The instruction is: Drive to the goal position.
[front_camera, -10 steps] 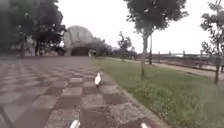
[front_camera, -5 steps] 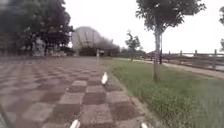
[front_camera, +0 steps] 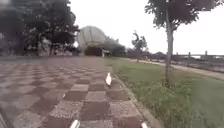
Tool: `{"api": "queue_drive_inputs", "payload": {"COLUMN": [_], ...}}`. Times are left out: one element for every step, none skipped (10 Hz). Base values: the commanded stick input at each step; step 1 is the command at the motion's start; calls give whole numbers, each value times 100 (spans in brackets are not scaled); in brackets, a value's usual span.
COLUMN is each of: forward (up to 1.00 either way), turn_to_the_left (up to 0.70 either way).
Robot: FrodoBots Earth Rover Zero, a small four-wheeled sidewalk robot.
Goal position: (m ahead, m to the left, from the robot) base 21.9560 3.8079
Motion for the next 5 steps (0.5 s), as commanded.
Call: {"api": "queue_drive_inputs", "payload": {"forward": [70,70,70,70,70], "turn_to_the_left": [0,0,0,0,13]}}
